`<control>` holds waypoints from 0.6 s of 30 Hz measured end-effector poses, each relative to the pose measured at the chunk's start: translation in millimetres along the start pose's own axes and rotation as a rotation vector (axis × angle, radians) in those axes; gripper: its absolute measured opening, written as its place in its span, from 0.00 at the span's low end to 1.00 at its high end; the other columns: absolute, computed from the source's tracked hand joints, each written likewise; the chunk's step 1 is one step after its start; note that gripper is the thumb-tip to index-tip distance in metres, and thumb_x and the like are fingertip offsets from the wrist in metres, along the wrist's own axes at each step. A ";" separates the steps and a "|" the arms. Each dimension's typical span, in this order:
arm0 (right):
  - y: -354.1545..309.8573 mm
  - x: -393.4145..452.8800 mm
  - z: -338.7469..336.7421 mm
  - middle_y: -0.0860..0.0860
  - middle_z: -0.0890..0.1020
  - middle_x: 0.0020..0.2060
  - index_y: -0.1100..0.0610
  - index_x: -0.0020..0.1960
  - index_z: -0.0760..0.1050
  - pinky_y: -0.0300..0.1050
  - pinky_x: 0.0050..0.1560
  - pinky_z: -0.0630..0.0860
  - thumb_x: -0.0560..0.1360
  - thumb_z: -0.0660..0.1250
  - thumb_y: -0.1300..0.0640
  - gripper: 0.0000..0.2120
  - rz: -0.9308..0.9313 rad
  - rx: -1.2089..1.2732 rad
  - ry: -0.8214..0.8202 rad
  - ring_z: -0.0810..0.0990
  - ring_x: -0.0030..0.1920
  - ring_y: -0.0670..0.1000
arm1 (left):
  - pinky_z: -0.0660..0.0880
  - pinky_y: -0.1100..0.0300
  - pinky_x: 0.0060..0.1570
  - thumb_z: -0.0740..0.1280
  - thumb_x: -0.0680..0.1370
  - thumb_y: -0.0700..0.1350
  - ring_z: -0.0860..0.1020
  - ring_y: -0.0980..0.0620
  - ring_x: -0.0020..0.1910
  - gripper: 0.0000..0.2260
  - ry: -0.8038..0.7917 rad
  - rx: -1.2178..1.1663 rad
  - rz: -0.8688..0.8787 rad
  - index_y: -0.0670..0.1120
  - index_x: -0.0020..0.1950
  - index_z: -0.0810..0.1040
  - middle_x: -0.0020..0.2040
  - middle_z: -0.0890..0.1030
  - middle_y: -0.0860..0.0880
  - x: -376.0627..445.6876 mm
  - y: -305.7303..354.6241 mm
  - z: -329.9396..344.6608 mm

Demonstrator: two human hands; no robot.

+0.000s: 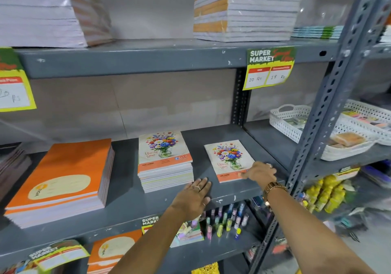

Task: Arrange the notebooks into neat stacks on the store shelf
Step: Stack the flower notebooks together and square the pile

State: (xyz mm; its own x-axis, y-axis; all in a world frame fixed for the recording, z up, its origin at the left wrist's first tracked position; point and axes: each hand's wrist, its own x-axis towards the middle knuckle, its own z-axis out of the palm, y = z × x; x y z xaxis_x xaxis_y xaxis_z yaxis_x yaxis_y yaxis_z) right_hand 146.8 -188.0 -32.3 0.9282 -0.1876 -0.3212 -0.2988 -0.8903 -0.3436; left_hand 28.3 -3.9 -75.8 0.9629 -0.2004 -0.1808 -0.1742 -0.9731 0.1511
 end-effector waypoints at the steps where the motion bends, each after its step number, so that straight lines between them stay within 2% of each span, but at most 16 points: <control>1: -0.3 1.1 0.0 0.61 0.65 0.69 0.60 0.68 0.66 0.52 0.66 0.68 0.67 0.74 0.43 0.37 0.016 0.004 -0.005 0.63 0.69 0.60 | 0.44 0.53 0.77 0.48 0.83 0.49 0.44 0.50 0.78 0.24 0.007 0.003 0.000 0.46 0.77 0.45 0.79 0.45 0.47 -0.1 0.1 0.8; 3: -1.0 3.0 0.3 0.61 0.68 0.68 0.61 0.67 0.67 0.50 0.64 0.69 0.68 0.73 0.48 0.33 0.039 0.060 0.031 0.66 0.67 0.59 | 0.43 0.53 0.77 0.48 0.82 0.50 0.44 0.50 0.78 0.25 0.019 0.009 -0.003 0.46 0.77 0.44 0.79 0.45 0.48 -0.8 0.9 2.3; 5: -2.0 1.9 1.2 0.63 0.72 0.64 0.66 0.64 0.70 0.48 0.61 0.73 0.72 0.67 0.56 0.23 0.032 0.205 0.094 0.71 0.64 0.61 | 0.42 0.53 0.77 0.48 0.82 0.50 0.43 0.50 0.78 0.25 0.022 0.021 -0.004 0.46 0.77 0.43 0.79 0.44 0.48 -2.0 1.4 3.9; 8: -7.9 6.6 3.8 0.62 0.80 0.55 0.71 0.60 0.70 0.45 0.44 0.79 0.76 0.60 0.62 0.16 0.046 0.500 0.154 0.81 0.54 0.63 | 0.42 0.53 0.77 0.48 0.82 0.51 0.43 0.50 0.78 0.26 0.016 0.038 -0.008 0.46 0.77 0.42 0.79 0.43 0.48 -4.0 0.6 5.6; 9: -10.6 10.0 4.6 0.63 0.81 0.55 0.71 0.59 0.70 0.48 0.43 0.80 0.76 0.59 0.62 0.16 0.065 0.600 0.170 0.83 0.52 0.64 | 0.42 0.52 0.77 0.48 0.82 0.51 0.42 0.49 0.78 0.26 0.014 0.044 -0.006 0.46 0.77 0.42 0.79 0.43 0.48 -4.9 0.3 5.5; 11: -20.4 9.3 1.5 0.66 0.81 0.56 0.69 0.59 0.71 0.56 0.52 0.80 0.76 0.58 0.61 0.15 0.061 0.720 0.223 0.82 0.54 0.66 | 0.42 0.52 0.77 0.48 0.82 0.51 0.42 0.49 0.78 0.25 0.004 0.049 -0.002 0.47 0.77 0.42 0.79 0.43 0.48 -8.3 -0.3 4.8; 13: -33.6 -10.6 -7.8 0.67 0.79 0.58 0.69 0.60 0.70 0.57 0.60 0.76 0.79 0.57 0.61 0.15 0.010 0.764 0.293 0.78 0.58 0.67 | 0.42 0.51 0.77 0.48 0.82 0.50 0.43 0.49 0.78 0.25 0.001 0.050 -0.002 0.48 0.77 0.43 0.79 0.44 0.48 -12.7 -3.0 4.2; 16: -52.4 -36.4 -21.6 0.68 0.77 0.60 0.68 0.62 0.69 0.55 0.62 0.71 0.80 0.55 0.61 0.14 -0.042 0.831 0.379 0.75 0.62 0.66 | 0.43 0.51 0.78 0.48 0.82 0.50 0.43 0.50 0.78 0.24 -0.007 0.048 -0.006 0.49 0.77 0.43 0.79 0.44 0.49 -19.9 -8.4 3.9; 18: -66.3 -45.7 -25.2 0.66 0.78 0.59 0.67 0.61 0.70 0.56 0.60 0.73 0.80 0.55 0.60 0.14 -0.060 0.888 0.389 0.77 0.59 0.66 | 0.43 0.51 0.78 0.48 0.82 0.50 0.43 0.50 0.78 0.24 -0.009 0.043 -0.012 0.50 0.77 0.43 0.79 0.43 0.50 -27.8 -12.9 3.5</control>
State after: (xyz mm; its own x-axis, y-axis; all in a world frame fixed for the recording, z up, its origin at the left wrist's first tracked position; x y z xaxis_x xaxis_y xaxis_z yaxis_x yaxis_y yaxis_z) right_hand 129.8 -130.9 27.4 0.9082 -0.4180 -0.0224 -0.1589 -0.2948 -0.9423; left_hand 3.1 13.8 -76.2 0.9631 -0.1899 -0.1906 -0.1719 -0.9793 0.1069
